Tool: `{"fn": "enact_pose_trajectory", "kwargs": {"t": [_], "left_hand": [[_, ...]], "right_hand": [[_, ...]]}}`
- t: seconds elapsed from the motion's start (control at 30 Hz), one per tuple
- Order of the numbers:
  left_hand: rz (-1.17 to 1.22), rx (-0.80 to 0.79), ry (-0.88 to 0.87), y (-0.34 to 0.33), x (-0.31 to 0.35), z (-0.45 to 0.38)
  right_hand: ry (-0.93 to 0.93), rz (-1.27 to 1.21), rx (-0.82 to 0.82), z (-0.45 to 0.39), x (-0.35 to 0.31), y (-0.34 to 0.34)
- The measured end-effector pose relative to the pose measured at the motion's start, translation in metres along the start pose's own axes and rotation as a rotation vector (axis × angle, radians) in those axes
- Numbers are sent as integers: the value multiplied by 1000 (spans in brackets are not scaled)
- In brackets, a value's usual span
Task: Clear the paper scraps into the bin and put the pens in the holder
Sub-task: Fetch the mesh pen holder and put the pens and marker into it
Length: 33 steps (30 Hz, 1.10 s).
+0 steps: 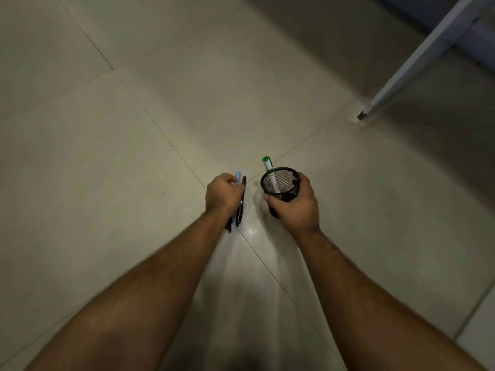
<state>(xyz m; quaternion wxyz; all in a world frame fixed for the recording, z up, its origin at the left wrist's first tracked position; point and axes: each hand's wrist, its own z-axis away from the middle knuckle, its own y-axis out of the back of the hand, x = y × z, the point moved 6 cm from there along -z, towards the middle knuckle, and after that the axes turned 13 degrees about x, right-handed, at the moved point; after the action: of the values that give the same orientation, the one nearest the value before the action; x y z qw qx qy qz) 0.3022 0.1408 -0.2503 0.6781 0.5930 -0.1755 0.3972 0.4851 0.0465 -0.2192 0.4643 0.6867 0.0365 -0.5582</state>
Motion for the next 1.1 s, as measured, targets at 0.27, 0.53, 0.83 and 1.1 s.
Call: {"fn": "enact_pose_trajectory", "kwargs": {"t": [0.27, 0.53, 0.83, 1.1], "left_hand": [[-587, -68, -219, -30, 12, 19], [-129, -66, -91, 6, 27, 3], [-457, -266, -746, 26, 88, 11], [-166, -360, -462, 9, 89, 6]], "right_hand": [[9, 20, -2, 6, 5, -3], [13, 155, 19, 6, 0, 2], [55, 248, -8, 2, -12, 1], [48, 200, -18, 7, -14, -5]]}}
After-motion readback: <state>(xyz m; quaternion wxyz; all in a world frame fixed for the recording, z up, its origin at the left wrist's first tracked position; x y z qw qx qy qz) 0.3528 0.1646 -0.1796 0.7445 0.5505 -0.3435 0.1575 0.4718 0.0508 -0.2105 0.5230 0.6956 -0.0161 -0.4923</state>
